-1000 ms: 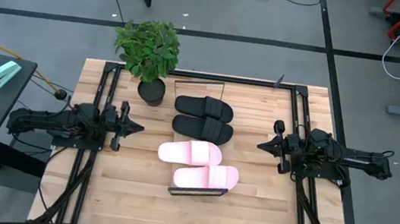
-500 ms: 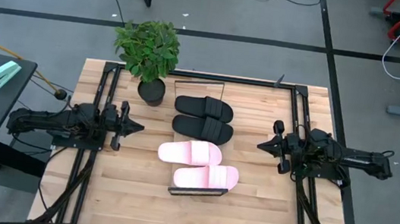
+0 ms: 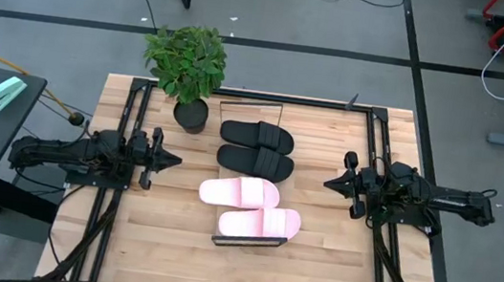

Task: Pick and place slides into the shelf
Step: Return to Home Position

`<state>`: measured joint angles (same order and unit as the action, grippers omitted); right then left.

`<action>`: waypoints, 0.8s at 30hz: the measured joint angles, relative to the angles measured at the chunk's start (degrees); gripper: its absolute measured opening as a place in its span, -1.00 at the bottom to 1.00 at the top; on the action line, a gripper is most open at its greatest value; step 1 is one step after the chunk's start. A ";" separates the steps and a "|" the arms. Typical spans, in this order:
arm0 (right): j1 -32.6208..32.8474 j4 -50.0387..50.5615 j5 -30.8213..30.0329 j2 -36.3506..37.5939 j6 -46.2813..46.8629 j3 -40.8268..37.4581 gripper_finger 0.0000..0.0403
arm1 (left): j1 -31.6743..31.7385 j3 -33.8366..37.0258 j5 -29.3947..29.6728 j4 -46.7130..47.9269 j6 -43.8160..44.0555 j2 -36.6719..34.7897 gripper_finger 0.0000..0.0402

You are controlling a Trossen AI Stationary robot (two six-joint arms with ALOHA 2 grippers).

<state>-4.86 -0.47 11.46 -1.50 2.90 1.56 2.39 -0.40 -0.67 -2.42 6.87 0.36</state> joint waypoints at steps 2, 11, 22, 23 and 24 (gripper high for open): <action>0.00 0.00 0.00 0.00 -0.02 0.00 -0.92 | 0.00 0.00 0.00 0.01 0.01 0.00 -0.83; 0.00 0.00 -0.02 0.00 -0.04 0.00 -0.92 | 0.00 0.00 -0.01 0.04 0.00 0.00 -0.87; 0.00 0.01 -0.02 -0.02 -0.04 -0.02 -0.91 | 0.00 0.00 -0.02 0.06 -0.04 0.00 -0.89; 0.00 0.00 -0.02 -0.02 -0.04 -0.02 -0.91 | 0.00 0.00 -0.02 0.05 -0.02 0.00 -0.88; 0.00 0.00 -0.02 -0.02 -0.04 -0.02 -0.91 | 0.00 0.00 -0.01 0.07 -0.02 0.00 -0.87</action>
<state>-4.86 -0.47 11.44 -1.52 2.85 1.54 2.39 -0.40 -0.68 -2.35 6.85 0.36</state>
